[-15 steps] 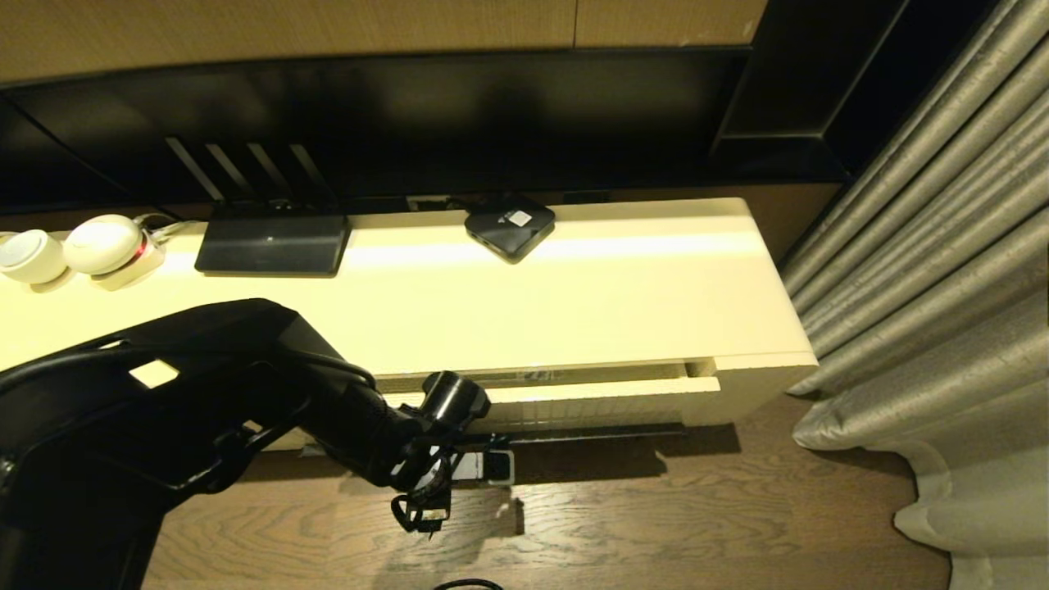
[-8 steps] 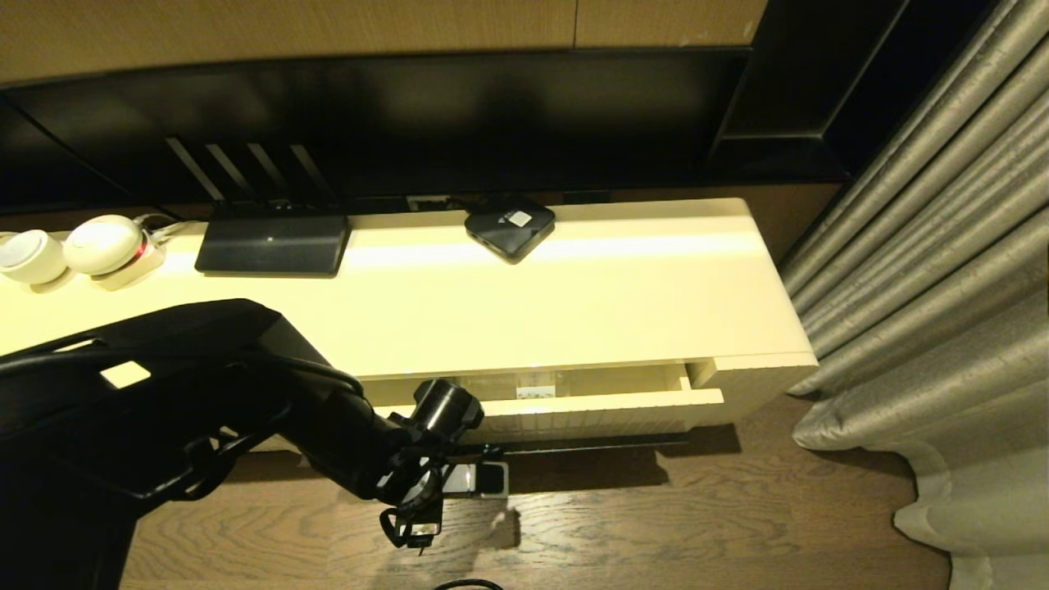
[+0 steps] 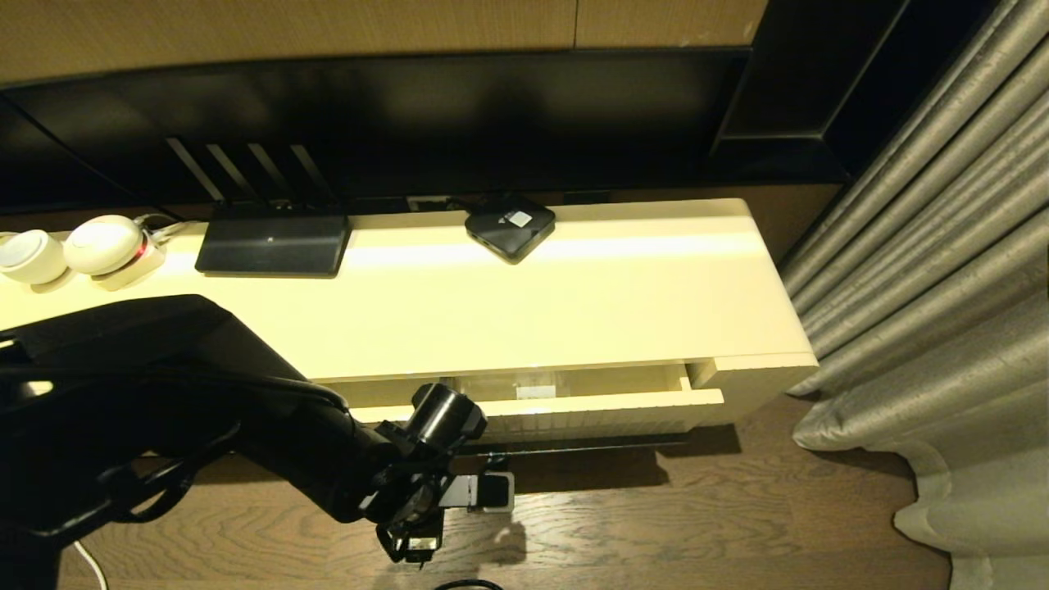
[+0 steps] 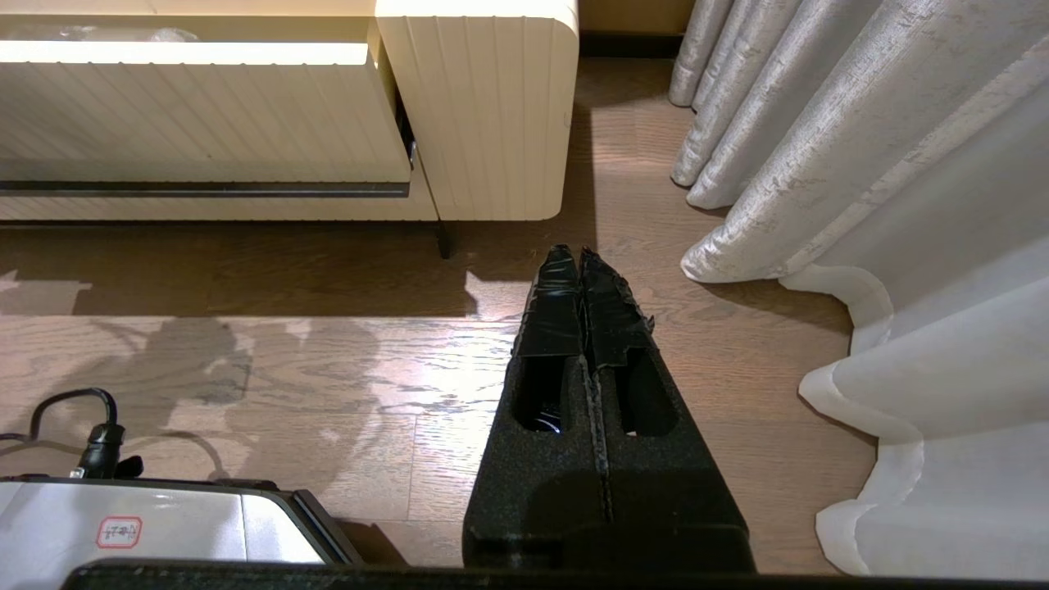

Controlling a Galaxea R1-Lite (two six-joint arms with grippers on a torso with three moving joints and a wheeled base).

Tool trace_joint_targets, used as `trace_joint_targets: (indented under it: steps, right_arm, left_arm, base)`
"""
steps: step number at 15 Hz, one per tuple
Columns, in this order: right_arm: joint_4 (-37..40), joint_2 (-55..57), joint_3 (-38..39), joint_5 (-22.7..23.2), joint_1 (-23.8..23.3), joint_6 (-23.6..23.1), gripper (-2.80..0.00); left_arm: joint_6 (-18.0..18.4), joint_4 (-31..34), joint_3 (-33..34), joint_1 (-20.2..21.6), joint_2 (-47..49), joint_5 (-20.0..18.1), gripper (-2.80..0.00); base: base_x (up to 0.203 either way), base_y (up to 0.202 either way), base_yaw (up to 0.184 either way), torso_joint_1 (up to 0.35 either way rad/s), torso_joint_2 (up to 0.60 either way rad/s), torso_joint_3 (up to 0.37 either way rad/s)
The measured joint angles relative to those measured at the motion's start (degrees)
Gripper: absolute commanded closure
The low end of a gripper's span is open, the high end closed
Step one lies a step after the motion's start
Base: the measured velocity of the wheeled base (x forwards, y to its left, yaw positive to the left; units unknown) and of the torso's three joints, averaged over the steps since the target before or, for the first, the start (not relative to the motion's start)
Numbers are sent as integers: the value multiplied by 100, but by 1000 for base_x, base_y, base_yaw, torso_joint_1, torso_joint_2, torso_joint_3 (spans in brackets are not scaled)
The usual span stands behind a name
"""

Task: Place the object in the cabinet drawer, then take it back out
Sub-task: Open the drawer

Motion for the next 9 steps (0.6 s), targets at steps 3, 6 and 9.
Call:
trace_joint_targets:
  steps: [3, 6, 9]
  right_arm:
    - [0, 0, 0, 0, 0, -1, 0]
    - [0, 0, 0, -2, 0, 0, 0]
    - [0, 0, 0, 0, 0, 0, 0]
  left_arm:
    - [-271, 17, 157, -139, -685, -55, 0]
    - [-717, 61, 223, -294, -1699, -50, 0]
    - [-1129, 238, 228, -439, -2734, 306, 0]
  base:
    - [0, 0, 0, 0, 0, 0]
    - [0, 0, 0, 0, 0, 0]
    - [0, 0, 0, 0, 0, 0]
